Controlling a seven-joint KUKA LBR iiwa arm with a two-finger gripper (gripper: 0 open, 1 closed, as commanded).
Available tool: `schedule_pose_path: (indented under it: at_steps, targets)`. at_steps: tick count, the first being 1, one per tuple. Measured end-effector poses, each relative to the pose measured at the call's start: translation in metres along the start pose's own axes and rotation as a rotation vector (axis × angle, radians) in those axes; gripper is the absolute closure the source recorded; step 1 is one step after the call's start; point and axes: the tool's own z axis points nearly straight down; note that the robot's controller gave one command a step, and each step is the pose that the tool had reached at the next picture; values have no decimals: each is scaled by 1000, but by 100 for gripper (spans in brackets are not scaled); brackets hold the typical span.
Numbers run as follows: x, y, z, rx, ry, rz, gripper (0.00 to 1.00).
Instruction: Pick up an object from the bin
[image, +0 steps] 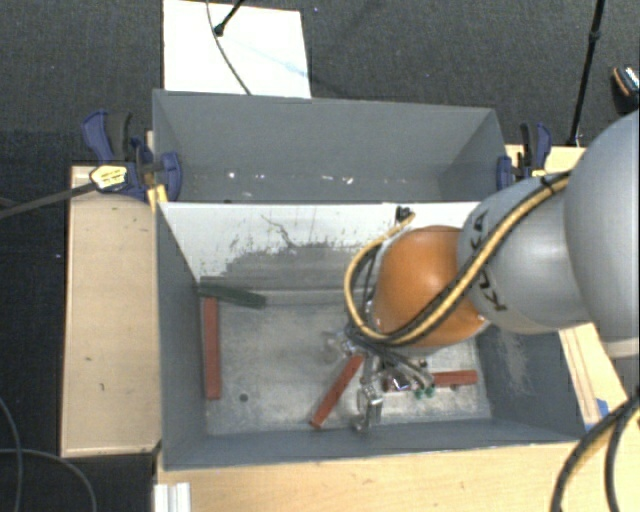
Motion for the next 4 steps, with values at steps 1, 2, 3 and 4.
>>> schedule_pose_path:
  at_steps: [1, 2, 3, 4]
  targets:
    - [-14, 13, -149, 4, -12, -245, 0]
    - [-44, -24, -16, 0, 2, -269, 0]
    - [-27, -39, -1, 1, 0, -218, 0]
    - [-28, -38, -2, 1, -2, -216, 100]
